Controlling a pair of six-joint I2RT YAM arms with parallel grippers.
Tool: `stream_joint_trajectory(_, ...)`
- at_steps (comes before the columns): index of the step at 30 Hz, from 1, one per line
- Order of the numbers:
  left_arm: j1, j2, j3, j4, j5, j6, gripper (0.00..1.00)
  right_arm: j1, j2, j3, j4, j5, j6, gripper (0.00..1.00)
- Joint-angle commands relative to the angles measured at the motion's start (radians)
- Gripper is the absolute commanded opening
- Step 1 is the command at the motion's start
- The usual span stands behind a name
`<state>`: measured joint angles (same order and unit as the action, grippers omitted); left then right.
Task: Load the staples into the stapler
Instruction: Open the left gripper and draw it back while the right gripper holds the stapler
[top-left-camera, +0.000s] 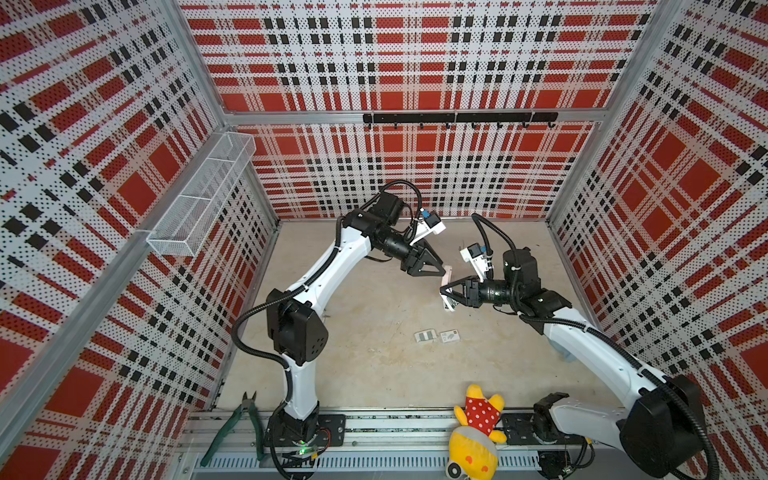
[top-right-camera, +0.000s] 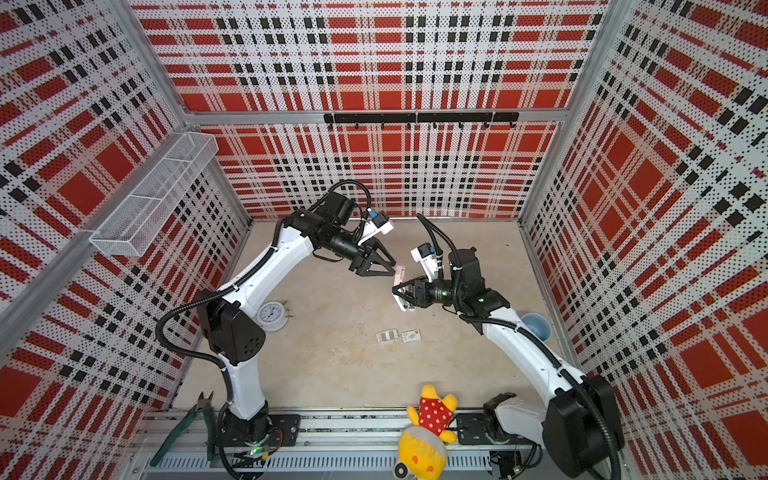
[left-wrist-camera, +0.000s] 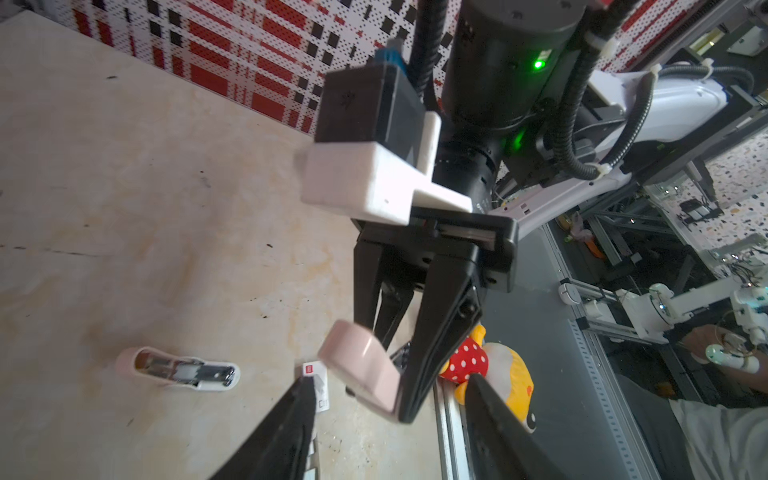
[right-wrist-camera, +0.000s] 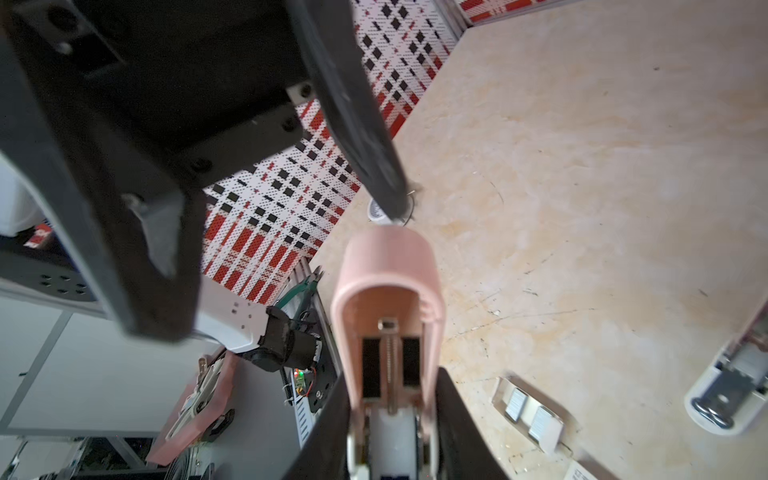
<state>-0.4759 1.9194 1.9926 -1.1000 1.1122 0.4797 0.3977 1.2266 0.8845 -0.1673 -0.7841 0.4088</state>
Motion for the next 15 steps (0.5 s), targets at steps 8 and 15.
stream_joint_trajectory(8,0.197,-0.239,-0.241,0.421,-0.303,-0.338,0.72,0.063,0.124,0.087,-0.029,0.257,0.022,0.20)
stream_joint_trajectory(15,0.267,-0.320,-0.347,0.577,-0.536,-0.485,0.74,0.161,0.273,0.142,0.017,0.447,0.073,0.20)
